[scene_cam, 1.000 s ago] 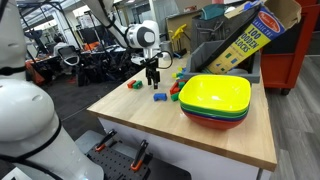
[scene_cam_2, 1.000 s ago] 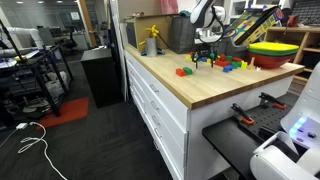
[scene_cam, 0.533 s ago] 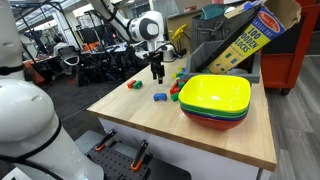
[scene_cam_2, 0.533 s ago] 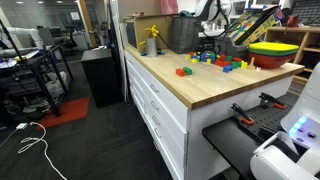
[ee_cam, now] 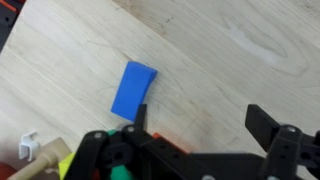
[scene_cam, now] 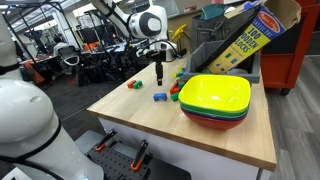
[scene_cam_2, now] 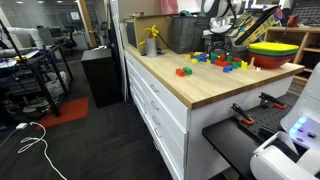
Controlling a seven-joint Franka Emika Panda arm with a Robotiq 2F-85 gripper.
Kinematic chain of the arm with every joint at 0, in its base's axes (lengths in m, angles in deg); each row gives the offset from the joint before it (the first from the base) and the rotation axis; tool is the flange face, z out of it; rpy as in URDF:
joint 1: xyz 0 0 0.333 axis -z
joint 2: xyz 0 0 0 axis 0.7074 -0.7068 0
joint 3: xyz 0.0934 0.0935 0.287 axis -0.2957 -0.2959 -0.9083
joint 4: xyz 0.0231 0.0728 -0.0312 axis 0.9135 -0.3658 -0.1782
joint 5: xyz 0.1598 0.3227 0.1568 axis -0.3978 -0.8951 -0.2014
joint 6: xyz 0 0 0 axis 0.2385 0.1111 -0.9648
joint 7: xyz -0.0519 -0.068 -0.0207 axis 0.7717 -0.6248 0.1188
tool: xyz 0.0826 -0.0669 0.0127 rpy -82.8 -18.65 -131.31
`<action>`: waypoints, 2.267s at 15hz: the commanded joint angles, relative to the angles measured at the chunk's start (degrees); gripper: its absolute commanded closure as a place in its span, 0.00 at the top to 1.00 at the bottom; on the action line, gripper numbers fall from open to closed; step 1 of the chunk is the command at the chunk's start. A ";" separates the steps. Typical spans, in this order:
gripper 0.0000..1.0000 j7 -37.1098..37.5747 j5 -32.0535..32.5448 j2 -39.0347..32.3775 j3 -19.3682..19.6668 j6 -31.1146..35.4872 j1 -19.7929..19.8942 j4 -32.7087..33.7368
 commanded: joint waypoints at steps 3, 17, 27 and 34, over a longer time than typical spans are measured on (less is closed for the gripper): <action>1.00 8.15 -0.44 4.10 0.54 0.80 2.15 -8.29; 0.62 11.07 -4.12 5.69 0.03 6.50 4.31 -12.95; 0.08 10.87 -1.44 6.68 -0.62 7.57 3.49 -13.19; 0.08 2.89 4.97 8.33 -5.12 5.84 0.72 -9.04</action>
